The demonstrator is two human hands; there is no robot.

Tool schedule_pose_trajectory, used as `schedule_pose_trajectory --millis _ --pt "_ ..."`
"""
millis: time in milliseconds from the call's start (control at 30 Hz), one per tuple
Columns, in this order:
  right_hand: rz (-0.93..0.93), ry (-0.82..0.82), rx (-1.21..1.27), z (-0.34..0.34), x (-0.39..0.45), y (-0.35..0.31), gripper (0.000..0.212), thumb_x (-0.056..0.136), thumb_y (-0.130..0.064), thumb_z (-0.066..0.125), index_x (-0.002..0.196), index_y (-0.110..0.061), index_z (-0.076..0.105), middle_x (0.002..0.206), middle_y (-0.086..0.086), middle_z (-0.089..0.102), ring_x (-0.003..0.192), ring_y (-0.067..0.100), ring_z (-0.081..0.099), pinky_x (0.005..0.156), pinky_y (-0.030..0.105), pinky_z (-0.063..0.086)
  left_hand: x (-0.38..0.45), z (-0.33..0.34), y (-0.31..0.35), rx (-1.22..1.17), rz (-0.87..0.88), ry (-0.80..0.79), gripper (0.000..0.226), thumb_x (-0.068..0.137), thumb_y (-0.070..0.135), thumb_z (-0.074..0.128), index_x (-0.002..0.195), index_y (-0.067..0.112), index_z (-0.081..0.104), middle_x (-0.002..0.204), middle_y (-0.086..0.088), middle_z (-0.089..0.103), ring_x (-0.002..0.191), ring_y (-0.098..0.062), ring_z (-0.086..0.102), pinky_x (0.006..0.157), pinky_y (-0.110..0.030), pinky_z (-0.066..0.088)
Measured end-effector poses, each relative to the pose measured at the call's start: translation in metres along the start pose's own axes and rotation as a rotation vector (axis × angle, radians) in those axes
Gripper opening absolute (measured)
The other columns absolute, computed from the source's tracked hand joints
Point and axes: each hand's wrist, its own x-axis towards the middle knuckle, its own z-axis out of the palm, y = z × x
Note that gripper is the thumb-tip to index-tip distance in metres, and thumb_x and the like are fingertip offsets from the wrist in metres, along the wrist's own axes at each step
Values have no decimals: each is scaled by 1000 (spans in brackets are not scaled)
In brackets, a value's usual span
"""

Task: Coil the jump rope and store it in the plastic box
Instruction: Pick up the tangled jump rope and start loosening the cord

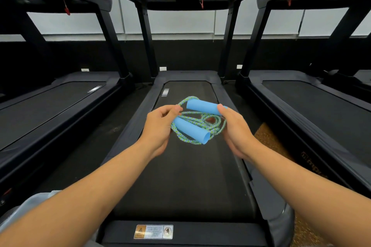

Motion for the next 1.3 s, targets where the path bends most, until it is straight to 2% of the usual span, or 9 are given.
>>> schedule_pose_trajectory --millis 133,267,433,600,733,867,1033,1167,1300 --pt "10 75 162 -6 4 -4 26 99 -28 56 112 -10 68 104 15 69 93 24 66 84 41 53 1 -3 2 -27 21 69 20 102 14 62 88 12 75 83 5 68 85 -13 58 82 -31 46" --pt "52 40 274 -18 7 -9 38 79 -25 61 113 -9 65 100 8 65 93 22 64 84 39 54 4 -9 3 -66 41 124 19 102 15 63 87 11 74 84 2 67 86 -15 58 84 -35 45" --pt "175 -159 4 -30 4 2 20 81 -4 56 97 -10 67 95 9 66 84 22 63 77 38 53 4 -7 7 -98 58 126 20 102 19 62 87 11 73 83 1 64 81 -14 57 83 -35 46" --pt "388 -322 -165 -28 -4 20 34 91 9 43 106 -6 70 95 14 70 83 23 68 90 45 55 1 -5 12 -166 18 124 23 104 21 60 88 10 71 80 0 63 76 -15 56 79 -34 47" --pt "378 -231 -332 -24 -6 24 37 95 5 39 103 -10 73 107 13 72 95 24 69 89 40 55 1 -4 16 -216 -5 118 24 105 24 58 89 9 69 73 2 62 62 -8 61 71 -29 49" --pt "293 -158 -192 -19 -5 18 34 90 -4 48 112 -16 70 119 12 72 109 29 66 101 48 50 2 -2 17 -278 -43 94 23 104 24 58 90 9 68 76 -1 61 71 -15 56 82 -36 45" --pt "319 -410 -50 5 -16 19 64 74 -20 62 137 -26 54 130 -2 68 124 20 60 107 48 40 5 9 16 -379 -126 -2 26 106 29 55 87 13 65 75 0 58 68 -14 57 73 -32 49" --pt "394 -498 105 16 -24 20 76 75 -22 60 149 -10 46 148 18 57 127 30 56 108 51 36 4 9 17 -357 -184 -76 30 106 36 54 87 15 64 82 -3 58 71 -17 59 67 -34 57" --pt "339 -427 188 24 -22 9 58 85 -15 50 141 3 52 115 17 72 108 36 70 109 59 44 1 6 16 -272 -147 -97 29 101 37 59 94 11 66 80 -4 64 72 -17 63 77 -37 54"
